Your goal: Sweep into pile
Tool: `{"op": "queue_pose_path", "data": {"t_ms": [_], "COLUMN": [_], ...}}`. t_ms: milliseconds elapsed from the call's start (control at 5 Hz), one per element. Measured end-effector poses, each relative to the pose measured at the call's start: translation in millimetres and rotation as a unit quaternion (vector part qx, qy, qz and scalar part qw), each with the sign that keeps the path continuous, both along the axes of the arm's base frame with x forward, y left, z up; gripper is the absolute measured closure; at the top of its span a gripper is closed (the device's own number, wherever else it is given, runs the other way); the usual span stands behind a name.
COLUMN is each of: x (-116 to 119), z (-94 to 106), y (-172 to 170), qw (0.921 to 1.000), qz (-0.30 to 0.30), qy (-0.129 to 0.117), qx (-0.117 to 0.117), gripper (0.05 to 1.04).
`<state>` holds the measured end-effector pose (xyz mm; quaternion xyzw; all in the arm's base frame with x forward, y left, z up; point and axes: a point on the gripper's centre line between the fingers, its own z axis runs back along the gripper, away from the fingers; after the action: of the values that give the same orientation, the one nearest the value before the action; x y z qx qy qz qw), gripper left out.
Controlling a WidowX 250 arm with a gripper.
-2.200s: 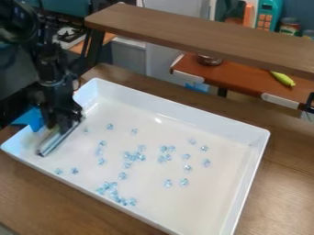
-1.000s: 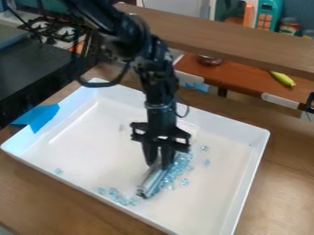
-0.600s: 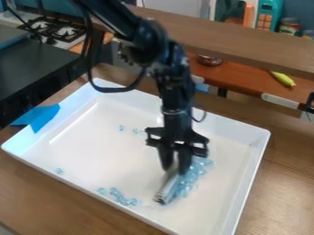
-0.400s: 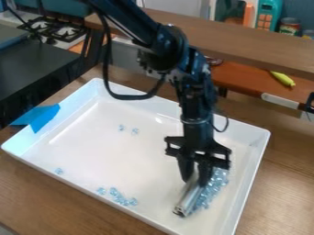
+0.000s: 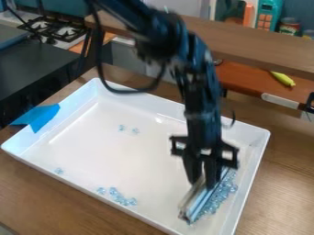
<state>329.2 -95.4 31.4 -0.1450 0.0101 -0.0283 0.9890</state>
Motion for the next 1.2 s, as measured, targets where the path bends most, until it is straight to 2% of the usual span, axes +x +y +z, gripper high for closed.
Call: {"op": "queue_pose_path", "data": {"t_ms": [200,400,600,800,1000,1200], "x": [2.0,-5.6,-1.1,7.8,18.3,27.7], "z": [37.6,57.7,67.3,54.6,38.6,21.5], "y": [41.8,77.0,129.2,174.4,208.2,226.1], "qw": [0.9992,0.9985,0.9977,0.9965,0.9943,0.9916], "qz": [0.023,0.027,0.051,0.075,0.091,0.1], "qy": [-0.02,-0.023,-0.041,-0.037,-0.043,-0.047], "qx": [-0.026,-0.041,-0.013,0.009,0.035,0.068], "gripper": [0.745,0.745,0.745,0.745,0.745,0.745]}}
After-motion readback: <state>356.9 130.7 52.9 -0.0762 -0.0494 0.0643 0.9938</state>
